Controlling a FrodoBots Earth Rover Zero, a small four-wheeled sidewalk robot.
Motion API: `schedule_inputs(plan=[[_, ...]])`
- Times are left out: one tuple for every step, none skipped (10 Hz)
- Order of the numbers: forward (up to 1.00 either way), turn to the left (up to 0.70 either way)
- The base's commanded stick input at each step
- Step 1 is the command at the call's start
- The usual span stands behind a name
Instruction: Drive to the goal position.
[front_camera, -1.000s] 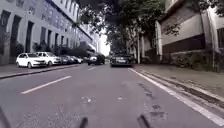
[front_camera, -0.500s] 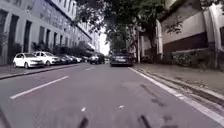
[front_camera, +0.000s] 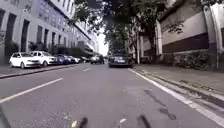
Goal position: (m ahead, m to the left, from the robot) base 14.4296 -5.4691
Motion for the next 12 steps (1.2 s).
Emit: schedule_inputs(plan=[[0.7,0.0],[0.7,0.08],[0.7,0.14],[0.7,0.14],[0.7,0.0],[0.7,0.0],[0.7,0.0],[0.7,0.0],[0.7,0.0],[0.7,0.0],[0.7,0.14],[0.7,0.09]])
